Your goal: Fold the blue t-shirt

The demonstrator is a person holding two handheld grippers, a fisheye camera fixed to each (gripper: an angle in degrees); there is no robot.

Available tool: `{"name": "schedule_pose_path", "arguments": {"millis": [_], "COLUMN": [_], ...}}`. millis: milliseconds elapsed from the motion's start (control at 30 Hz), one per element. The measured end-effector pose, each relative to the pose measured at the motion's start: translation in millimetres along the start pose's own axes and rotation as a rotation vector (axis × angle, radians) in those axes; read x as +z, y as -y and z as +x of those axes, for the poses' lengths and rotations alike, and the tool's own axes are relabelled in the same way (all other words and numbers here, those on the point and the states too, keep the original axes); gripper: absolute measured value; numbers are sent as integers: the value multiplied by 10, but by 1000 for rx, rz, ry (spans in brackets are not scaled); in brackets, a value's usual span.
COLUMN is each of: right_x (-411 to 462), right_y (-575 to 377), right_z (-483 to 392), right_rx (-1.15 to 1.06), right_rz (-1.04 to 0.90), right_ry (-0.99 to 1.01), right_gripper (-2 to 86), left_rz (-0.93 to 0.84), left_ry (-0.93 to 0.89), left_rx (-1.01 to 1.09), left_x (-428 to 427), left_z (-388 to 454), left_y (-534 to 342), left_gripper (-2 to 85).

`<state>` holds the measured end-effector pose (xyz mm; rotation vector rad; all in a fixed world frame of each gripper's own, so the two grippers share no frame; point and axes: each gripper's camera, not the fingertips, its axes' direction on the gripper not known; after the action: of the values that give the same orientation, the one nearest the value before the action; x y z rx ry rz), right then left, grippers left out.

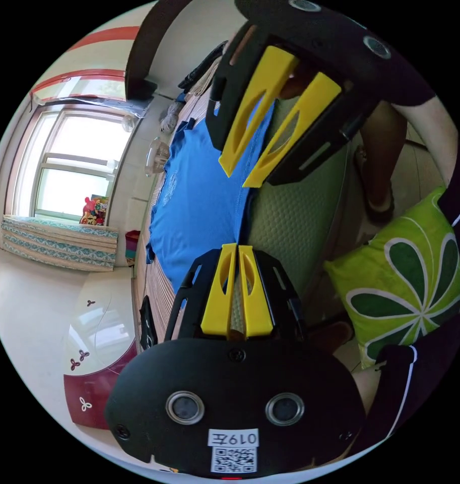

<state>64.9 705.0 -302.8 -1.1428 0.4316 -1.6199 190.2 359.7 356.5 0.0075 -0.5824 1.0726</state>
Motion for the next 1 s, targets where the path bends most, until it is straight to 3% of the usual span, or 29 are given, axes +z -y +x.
{"name": "schedule_pose_path", "arguments": {"millis": [233,700,1000], "right_x": [48,243,327], "right_y": [18,-140,-214], "right_z": [31,36,42], "right_rx": [-6,26,34], "right_rz": [13,-6,-12], "right_ry": [121,121,130], "right_gripper": [3,51,-4], "left_rz": [19,63,55], "left_ry": [-43,-81,-24], "left_rx": [-24,-69,-37], "left_x": [103,49,-181], "left_z": [-148,-386,-471], "left_y": [-137,-359,-507], "left_gripper": [5,5,5]}}
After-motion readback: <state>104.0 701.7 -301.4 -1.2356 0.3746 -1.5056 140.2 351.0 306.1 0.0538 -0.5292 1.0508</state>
